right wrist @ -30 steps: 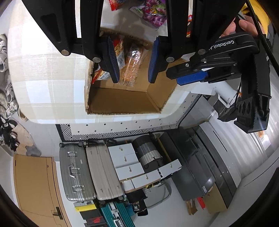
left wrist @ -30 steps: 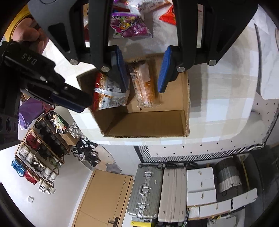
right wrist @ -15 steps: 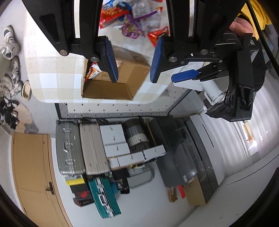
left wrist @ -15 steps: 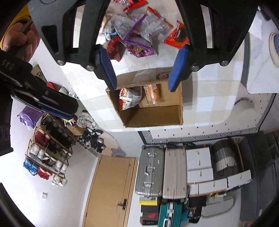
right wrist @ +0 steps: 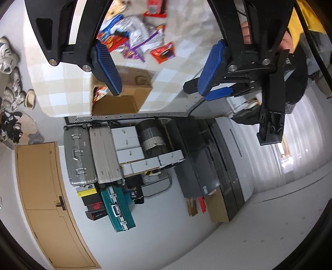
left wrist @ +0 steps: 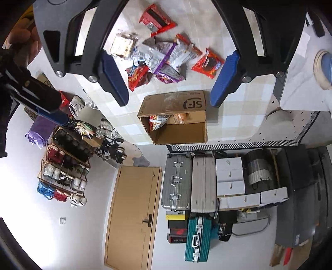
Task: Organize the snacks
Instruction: 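Withdraw both tools from the box back toward the snack pile, then grasp the red chocolate bar pack with the left tool while the right tool grasps the cracker pack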
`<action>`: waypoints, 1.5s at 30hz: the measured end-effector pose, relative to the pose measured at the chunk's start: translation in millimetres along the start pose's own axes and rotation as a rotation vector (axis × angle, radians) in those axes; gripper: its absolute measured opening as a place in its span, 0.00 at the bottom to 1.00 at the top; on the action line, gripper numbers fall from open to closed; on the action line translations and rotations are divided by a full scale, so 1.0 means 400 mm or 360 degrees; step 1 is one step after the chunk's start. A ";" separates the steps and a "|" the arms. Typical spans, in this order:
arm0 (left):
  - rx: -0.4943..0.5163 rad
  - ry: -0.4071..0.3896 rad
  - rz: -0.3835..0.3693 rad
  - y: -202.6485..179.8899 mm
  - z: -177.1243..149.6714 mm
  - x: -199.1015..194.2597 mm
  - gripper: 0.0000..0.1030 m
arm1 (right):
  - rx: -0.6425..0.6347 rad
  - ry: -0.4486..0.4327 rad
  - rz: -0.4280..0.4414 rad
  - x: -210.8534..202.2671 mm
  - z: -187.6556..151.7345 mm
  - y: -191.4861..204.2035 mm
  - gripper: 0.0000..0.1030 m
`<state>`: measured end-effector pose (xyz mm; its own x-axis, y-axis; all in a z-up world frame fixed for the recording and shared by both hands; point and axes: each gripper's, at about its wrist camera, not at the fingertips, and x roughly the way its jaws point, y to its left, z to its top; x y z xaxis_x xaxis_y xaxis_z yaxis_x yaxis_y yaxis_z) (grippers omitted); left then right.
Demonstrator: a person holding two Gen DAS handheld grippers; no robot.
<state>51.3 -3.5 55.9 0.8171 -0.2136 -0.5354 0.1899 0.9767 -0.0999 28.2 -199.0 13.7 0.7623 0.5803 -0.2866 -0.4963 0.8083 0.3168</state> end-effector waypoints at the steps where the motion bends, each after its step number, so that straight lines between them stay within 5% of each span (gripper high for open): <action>1: 0.0005 -0.0011 0.0001 -0.003 -0.015 -0.024 0.79 | -0.0006 -0.0005 0.0004 -0.009 -0.008 0.007 0.75; 5: 0.0000 -0.0052 0.0009 -0.004 -0.076 -0.111 0.86 | -0.0046 -0.0077 -0.0031 -0.074 -0.049 0.046 0.89; 8: -0.0026 -0.0073 0.0003 0.004 -0.117 -0.150 0.99 | -0.0063 -0.0110 -0.0016 -0.097 -0.061 0.060 0.90; 11: -0.0053 -0.0101 0.0001 0.025 -0.146 -0.176 1.00 | -0.0089 -0.0144 -0.0041 -0.125 -0.089 0.070 0.99; 16: 0.0001 -0.0076 -0.0009 0.033 -0.223 -0.199 1.00 | -0.0098 -0.0178 -0.0074 -0.151 -0.129 0.056 0.99; 27: -0.0061 0.0375 -0.0101 0.035 -0.383 0.015 0.99 | -0.0133 -0.0095 -0.0359 -0.116 -0.196 0.009 1.00; 34: -0.0095 0.0468 -0.0140 0.006 -0.424 0.121 0.99 | -0.0215 -0.0014 -0.0403 -0.078 -0.243 0.010 1.00; 45: -0.0133 0.0640 -0.0093 -0.021 -0.460 0.254 0.99 | -0.0026 0.0142 -0.0398 -0.015 -0.333 -0.090 1.00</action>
<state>32.6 -29.5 -151.8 0.5257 -0.2600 -0.8100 0.1710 0.9650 -0.1987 -13.9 -218.3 -116.2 0.8229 0.3679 -0.4330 -0.3040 0.9289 0.2115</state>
